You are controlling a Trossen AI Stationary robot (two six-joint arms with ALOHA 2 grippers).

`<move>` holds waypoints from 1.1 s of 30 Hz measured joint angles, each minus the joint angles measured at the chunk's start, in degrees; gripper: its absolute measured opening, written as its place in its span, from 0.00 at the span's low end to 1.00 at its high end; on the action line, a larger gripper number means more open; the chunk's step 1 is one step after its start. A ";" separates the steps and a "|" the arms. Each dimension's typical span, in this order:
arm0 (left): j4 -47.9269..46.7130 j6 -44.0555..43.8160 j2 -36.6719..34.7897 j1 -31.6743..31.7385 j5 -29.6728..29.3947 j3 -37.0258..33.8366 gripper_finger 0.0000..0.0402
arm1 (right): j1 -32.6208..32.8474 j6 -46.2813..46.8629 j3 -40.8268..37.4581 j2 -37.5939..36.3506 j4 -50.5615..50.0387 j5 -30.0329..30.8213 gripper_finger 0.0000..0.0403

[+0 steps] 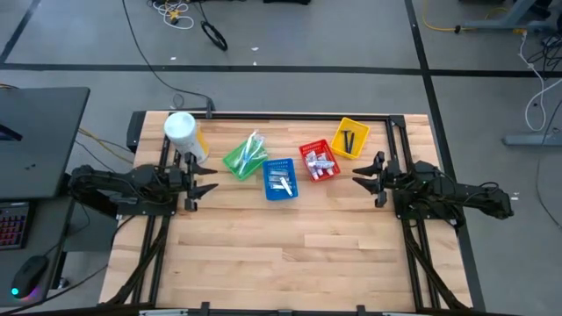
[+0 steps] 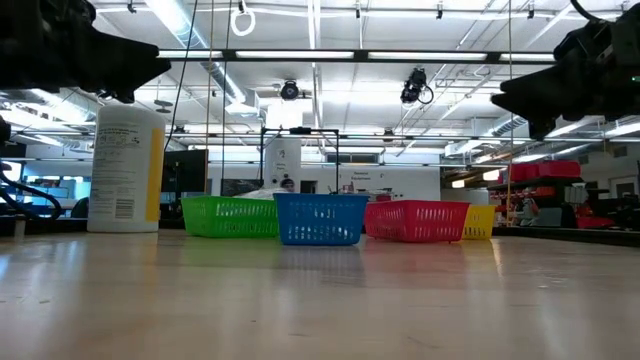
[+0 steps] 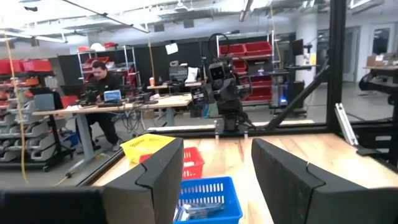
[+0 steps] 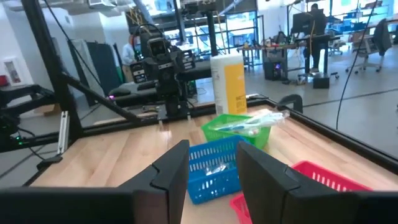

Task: Pick & Place Travel size toiletries
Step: Return to Home Position

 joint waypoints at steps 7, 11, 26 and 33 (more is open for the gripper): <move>-1.17 0.00 -0.08 0.00 -0.57 -0.02 0.49 | 0.00 -0.14 0.00 0.02 -1.17 0.67 0.35; -3.39 -2.61 -0.02 0.00 -1.43 -0.04 0.49 | 0.00 -0.14 0.00 0.07 -1.62 2.10 0.35; -6.34 2.10 0.02 0.00 -1.47 -0.07 0.49 | 0.02 -0.12 0.00 0.11 -1.60 1.98 0.35; -6.34 2.24 0.02 0.00 -1.51 -0.09 0.49 | 0.02 -0.12 0.00 0.13 -1.58 1.96 0.35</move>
